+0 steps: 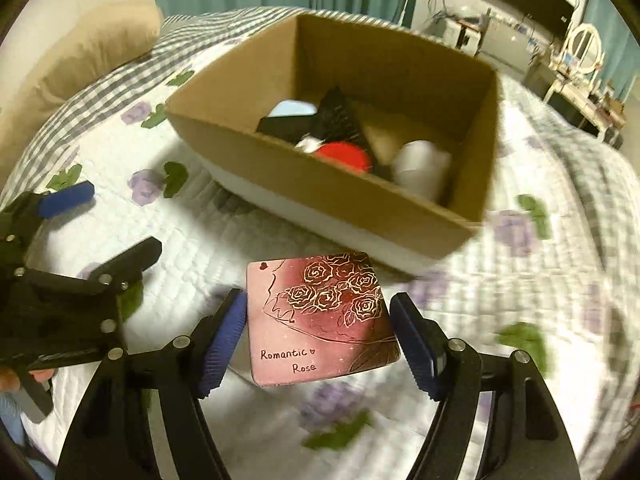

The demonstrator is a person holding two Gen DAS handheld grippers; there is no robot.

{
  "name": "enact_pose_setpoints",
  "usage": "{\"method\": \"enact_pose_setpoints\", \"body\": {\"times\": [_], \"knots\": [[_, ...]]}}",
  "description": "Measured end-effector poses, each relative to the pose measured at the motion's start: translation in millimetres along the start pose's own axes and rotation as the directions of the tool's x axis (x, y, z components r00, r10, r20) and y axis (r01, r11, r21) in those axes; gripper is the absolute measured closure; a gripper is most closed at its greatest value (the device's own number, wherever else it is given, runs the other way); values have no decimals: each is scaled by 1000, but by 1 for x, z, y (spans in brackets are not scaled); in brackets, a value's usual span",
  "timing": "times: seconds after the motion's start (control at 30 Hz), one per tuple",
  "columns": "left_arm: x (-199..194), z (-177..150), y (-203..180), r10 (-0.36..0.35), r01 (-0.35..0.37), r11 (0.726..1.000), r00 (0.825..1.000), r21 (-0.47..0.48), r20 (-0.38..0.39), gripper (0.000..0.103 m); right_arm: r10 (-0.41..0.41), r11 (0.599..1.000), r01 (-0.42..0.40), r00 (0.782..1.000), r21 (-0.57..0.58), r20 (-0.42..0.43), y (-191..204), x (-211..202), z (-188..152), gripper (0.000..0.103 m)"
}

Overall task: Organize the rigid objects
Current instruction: 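Grasp the pink Romantic Rose card with the right tool, then grasp the white charger on the quilt with the left tool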

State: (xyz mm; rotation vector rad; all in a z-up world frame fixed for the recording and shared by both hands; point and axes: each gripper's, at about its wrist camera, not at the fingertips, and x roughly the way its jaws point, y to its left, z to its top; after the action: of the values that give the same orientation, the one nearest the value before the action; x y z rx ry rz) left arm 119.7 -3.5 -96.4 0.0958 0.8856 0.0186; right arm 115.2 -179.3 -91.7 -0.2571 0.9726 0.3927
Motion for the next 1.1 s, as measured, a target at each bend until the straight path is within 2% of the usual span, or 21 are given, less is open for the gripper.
{"method": "enact_pose_setpoints", "body": {"times": [0.13,0.3,0.43,0.57,0.7,0.9,0.93,1.0,1.1], "knots": [[1,-4,-24,-25,25,999,1000,25,-18,0,-53,998,53,999,-39,10,-18,-19,-5,30],[1,-10,-50,-59,61,996,998,69,-33,0,-82,996,82,997,-46,-5,-41,-20,-9,30],[6,-18,-68,-83,89,991,995,104,-60,0,-67,997,66,998,-27,-12,-55,-20,-16,30],[16,-26,-83,-85,98,985,992,145,-93,1,-44,999,43,999,-18,-18,-56,-16,-19,30],[22,-29,-90,-120,137,978,986,157,-112,4,-35,999,35,999,-20,-28,-55,-10,-21,30],[31,-32,-105,-192,223,958,966,181,-172,16,-34,999,33,999,-17,-29,-56,-8,-22,30],[33,-33,-107,-199,232,955,964,187,-179,23,-35,999,34,999,-18,-30,-55,-8,-22,30],[36,-34,-108,-200,235,955,961,182,-193,30,-37,999,37,999,-20,-32,-55,-7,-22,30],[34,-34,-104,-220,251,953,958,169,-182,31,-44,999,43,999,-24,-33,-54,-7,-22,30]]}}
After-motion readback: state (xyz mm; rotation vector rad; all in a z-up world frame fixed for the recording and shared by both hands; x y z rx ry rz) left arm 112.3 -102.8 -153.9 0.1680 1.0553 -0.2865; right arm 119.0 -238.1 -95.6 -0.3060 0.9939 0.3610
